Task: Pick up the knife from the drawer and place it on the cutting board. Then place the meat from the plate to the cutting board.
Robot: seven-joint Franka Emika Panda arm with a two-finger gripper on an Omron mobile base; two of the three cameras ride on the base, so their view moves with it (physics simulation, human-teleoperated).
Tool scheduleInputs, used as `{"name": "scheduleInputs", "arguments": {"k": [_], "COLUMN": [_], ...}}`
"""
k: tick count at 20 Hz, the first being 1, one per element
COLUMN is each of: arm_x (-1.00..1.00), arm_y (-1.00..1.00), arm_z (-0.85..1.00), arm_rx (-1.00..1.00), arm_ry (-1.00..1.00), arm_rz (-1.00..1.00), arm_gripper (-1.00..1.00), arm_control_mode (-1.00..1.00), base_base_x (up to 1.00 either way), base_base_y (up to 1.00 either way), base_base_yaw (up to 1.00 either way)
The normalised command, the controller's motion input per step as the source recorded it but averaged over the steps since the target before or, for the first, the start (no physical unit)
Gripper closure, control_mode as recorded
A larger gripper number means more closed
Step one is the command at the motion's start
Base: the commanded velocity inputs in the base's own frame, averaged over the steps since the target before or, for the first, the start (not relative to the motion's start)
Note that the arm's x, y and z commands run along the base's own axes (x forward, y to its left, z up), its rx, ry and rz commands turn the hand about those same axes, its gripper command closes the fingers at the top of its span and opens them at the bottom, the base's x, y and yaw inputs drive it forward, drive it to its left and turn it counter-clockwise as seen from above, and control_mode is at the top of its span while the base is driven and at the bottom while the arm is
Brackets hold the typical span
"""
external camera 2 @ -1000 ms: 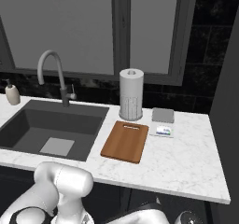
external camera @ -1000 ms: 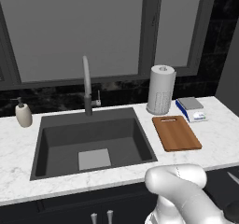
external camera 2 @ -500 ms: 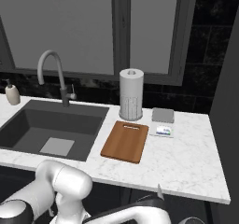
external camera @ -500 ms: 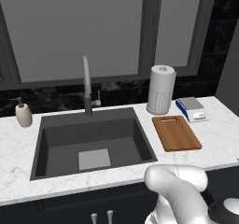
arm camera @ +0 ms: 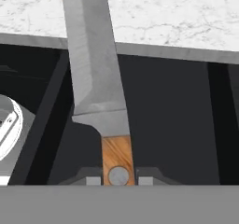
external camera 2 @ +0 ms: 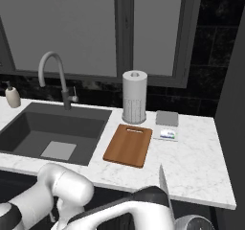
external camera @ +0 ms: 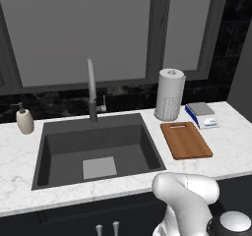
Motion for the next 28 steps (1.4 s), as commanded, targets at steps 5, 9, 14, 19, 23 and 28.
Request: {"name": "scheduleInputs", "arguments": {"k": [5, 9, 14, 19, 23, 28], "arm_x": [0.79, 0.95, 0.99, 0.87, 0.95, 0.49], "arm_y": [0.3, 0.39, 0.45, 0.44, 0.32, 0.08], "arm_z": [0.67, 0.44, 0.27, 0.15, 0.0, 0.0], "arm_rx": [0.0, 0.0, 0.0, 0.0, 0.0, 0.0], "arm_ry": [-0.06, 0.0, 0.0, 0.04, 0.08, 0.23], "arm_rz": [0.01, 0.0, 0.0, 0.0, 0.0, 0.05], "arm_gripper": [1.0, 1.0, 1.0, 1.0, 1.0, 1.0], "arm_control_mode": [-1.0, -1.0, -1.0, -1.0, -1.0, -1.0], "base_base_x": [0.0, 0.0, 0.0, 0.0, 0.0, 0.0], "base_base_y": [0.0, 0.0, 0.0, 0.0, 0.0, 0.0], "base_base_yaw": [0.0, 0.0, 0.0, 0.0, 0.0, 0.0]}}
